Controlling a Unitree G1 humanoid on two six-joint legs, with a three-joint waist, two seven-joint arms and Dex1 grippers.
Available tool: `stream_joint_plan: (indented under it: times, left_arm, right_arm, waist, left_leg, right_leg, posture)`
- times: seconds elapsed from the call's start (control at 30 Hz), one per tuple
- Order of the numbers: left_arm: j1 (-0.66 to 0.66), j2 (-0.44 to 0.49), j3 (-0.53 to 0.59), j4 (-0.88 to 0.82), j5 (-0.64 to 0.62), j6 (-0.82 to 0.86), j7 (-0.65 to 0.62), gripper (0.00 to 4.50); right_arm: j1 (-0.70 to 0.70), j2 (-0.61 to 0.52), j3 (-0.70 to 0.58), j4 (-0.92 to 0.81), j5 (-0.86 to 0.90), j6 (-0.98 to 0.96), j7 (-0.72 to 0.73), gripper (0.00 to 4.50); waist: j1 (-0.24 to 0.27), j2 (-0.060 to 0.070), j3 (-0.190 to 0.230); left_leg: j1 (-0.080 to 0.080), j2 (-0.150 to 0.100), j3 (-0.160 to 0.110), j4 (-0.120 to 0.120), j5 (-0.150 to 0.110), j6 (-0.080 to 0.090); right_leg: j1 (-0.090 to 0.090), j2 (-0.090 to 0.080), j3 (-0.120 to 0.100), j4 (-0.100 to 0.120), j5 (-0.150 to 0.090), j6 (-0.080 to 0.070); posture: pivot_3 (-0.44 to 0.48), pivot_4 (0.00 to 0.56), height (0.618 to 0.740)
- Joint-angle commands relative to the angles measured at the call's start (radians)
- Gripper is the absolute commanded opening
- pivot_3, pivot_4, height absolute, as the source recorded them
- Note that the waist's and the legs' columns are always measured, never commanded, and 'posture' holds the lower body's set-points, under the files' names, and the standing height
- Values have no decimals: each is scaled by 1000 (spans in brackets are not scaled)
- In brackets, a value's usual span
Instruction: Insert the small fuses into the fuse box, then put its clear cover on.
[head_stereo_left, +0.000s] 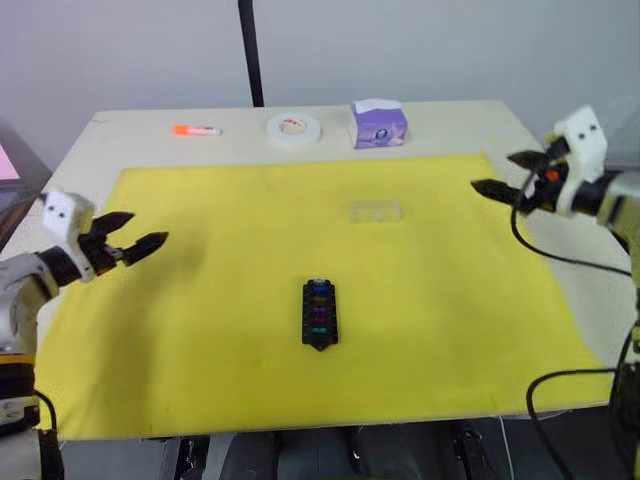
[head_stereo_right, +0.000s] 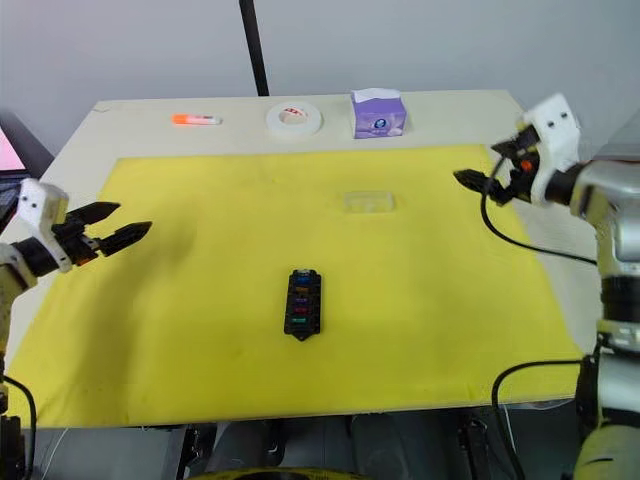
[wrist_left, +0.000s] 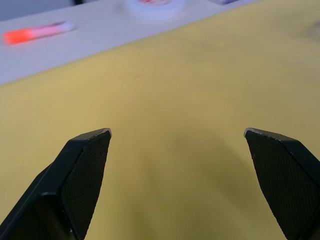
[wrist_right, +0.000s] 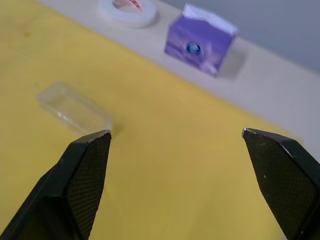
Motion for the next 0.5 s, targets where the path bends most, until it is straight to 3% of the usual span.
stream_joint_plan:
  times: [0.03, 0.27, 0.5]
  left_arm:
    - [-67, 25, -74, -163, -74, 101, -77, 4500]
    - [-155, 37, -211, -295, -75, 141, -173, 4500]
    - [-122, 32, -209, -423, -102, 181, -141, 4500]
  right_arm:
    - [-201, 87, 160, 179, -133, -123, 84, 4451]
    - [-539, 339, 359, 763, -345, -380, 210, 4451]
    - [-580, 454, 381, 976, -455, -503, 202, 4451]
  waist:
    - [-2, 0, 0]
    - [-21, 1, 0]
    - [-23, 1, 1]
  left_leg:
    - [0, 0, 0, 0, 0, 0]
    - [-2, 0, -1, -2, 0, 0]
    - [-3, 0, -2, -3, 0, 0]
  right_leg:
    - [0, 0, 0, 0, 0, 0]
    - [-2, 0, 0, 0, 2, 5]
    - [-3, 1, -1, 0, 2, 5]
  posture:
    - [0, 150, 740]
    - [0, 150, 740]
    - [0, 150, 740]
